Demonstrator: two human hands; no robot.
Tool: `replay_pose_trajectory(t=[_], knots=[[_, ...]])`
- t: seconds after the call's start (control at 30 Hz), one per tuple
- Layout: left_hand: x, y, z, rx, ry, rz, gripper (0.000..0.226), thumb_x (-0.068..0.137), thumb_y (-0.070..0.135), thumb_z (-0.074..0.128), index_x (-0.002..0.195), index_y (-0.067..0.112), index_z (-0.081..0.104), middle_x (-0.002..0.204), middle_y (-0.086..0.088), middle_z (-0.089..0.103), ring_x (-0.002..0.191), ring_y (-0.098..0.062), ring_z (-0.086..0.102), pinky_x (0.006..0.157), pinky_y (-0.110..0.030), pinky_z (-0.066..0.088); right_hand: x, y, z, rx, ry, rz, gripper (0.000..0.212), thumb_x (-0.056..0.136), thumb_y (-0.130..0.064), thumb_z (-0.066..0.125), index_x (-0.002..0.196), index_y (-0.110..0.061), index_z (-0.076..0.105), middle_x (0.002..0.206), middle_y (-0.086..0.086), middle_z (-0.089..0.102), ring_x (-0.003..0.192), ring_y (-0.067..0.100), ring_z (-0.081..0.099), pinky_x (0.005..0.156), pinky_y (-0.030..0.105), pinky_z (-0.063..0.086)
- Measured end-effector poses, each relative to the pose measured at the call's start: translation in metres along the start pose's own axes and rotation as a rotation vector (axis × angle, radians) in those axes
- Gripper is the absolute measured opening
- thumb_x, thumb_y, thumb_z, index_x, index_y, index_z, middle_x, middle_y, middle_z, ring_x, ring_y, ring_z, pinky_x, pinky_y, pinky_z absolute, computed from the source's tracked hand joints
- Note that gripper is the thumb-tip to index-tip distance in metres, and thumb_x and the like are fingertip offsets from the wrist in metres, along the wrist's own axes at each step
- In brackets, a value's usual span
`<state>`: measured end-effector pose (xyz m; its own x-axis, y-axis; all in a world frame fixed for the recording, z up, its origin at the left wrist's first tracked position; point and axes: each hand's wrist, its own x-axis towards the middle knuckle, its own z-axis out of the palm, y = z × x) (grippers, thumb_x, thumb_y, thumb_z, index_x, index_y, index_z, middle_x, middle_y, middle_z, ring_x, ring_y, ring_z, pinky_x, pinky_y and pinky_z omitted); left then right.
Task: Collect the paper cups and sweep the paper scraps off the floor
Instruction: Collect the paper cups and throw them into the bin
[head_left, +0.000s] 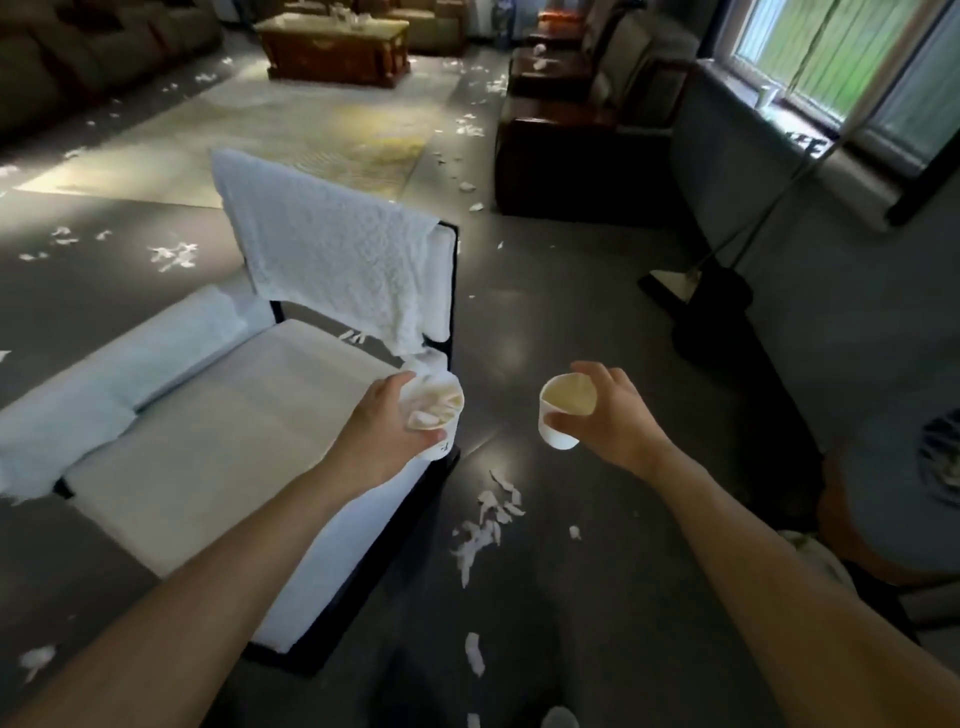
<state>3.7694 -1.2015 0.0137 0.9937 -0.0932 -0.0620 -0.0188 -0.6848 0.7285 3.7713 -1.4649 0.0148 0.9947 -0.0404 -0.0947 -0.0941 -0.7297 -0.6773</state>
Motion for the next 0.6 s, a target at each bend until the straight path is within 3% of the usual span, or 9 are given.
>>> replay_pose_trajectory(t=[0.13,0.3,0.5,0.6], knots=[[0.062,0.074,0.049,-0.017,0.005,0.054,0.067,0.076,0.022,0.078,0.133,0.013,0.045,0.129,-0.006,0.049,0.111,-0.02,0.048,0.091,-0.032,0.04,0.04,0.053,-0.071,0.033,0.053,0.03,0.072,0.077,-0.037,0.076,0.138,-0.026,0.038,0.132,0.003,0.038,0.124,0.024,0.04,0.098,0.033,0.041],[0.146,0.151,0.107,-0.006,-0.044,0.091,0.074,0.076,0.024,0.078,0.139,0.015,0.039,0.132,-0.008,0.047,0.117,-0.025,0.049,0.099,-0.039,0.041,0.102,0.107,-0.139,0.085,0.105,0.079,0.077,0.076,-0.039,0.076,0.14,-0.029,0.035,0.134,-0.001,0.036,0.125,0.022,0.038,0.1,0.036,0.04],[0.278,0.204,0.176,0.0,-0.075,0.161,0.076,0.074,0.021,0.08,0.138,0.012,0.04,0.137,-0.01,0.045,0.12,-0.025,0.047,0.095,-0.029,0.037,0.202,0.178,-0.186,0.091,0.158,0.159,0.079,0.074,-0.042,0.077,0.14,-0.032,0.033,0.132,-0.003,0.035,0.124,0.021,0.038,0.088,0.03,0.038],[0.365,0.223,0.214,-0.004,-0.119,0.214,0.076,0.073,0.021,0.081,0.138,0.013,0.041,0.132,-0.01,0.046,0.117,-0.023,0.048,0.093,-0.027,0.036,0.27,0.217,-0.205,0.094,0.177,0.205,0.08,0.075,-0.041,0.077,0.14,-0.03,0.032,0.133,-0.002,0.035,0.122,0.021,0.039,0.091,0.033,0.041]])
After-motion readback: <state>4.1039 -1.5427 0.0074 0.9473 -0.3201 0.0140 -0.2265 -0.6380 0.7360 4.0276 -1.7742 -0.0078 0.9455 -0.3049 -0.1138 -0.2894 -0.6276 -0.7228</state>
